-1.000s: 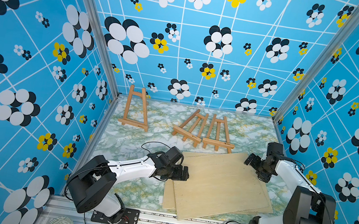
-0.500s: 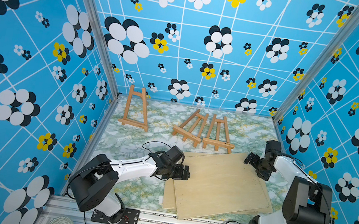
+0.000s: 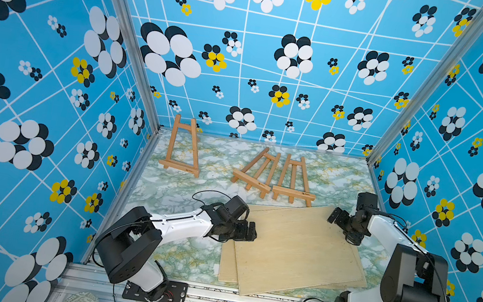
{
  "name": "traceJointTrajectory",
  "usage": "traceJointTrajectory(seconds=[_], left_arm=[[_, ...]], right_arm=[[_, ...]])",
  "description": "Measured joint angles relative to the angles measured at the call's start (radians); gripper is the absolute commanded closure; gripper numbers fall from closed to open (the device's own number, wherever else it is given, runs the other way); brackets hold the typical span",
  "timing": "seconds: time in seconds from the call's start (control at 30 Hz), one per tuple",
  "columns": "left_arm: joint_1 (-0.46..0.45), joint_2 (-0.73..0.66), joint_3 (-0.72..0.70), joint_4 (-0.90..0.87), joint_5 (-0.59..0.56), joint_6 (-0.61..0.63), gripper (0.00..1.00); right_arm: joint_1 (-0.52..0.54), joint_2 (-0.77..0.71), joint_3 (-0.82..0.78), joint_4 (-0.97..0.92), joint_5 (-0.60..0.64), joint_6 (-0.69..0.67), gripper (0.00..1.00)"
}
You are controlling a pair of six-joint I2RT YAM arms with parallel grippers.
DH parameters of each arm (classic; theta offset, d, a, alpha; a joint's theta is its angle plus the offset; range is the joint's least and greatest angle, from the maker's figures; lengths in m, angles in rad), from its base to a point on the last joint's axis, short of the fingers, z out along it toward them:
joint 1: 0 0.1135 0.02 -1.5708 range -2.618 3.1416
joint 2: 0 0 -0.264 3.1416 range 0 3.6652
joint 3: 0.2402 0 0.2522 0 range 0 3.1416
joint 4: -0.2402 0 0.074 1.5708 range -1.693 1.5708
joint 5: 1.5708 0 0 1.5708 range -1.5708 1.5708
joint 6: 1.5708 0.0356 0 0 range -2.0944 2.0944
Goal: Assemble the easel
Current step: Pick up the drawing board.
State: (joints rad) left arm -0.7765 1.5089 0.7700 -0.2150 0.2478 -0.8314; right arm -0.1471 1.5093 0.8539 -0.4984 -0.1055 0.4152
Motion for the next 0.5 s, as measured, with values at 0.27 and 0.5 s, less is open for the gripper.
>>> traceJointTrajectory(seconds=[0.27,0.5], left_arm=[[0.045,0.002,0.004,-0.010,0.016,0.002,0.01],[0.098,0.008,0.017,-0.034,0.005,0.012,0.01]], right_arm=[[0.066,-0.012,-0.012,0.016,0.046,0.019,0.01],[0.132,-0.014,-0.012,0.007,0.065,0.042,0.01]])
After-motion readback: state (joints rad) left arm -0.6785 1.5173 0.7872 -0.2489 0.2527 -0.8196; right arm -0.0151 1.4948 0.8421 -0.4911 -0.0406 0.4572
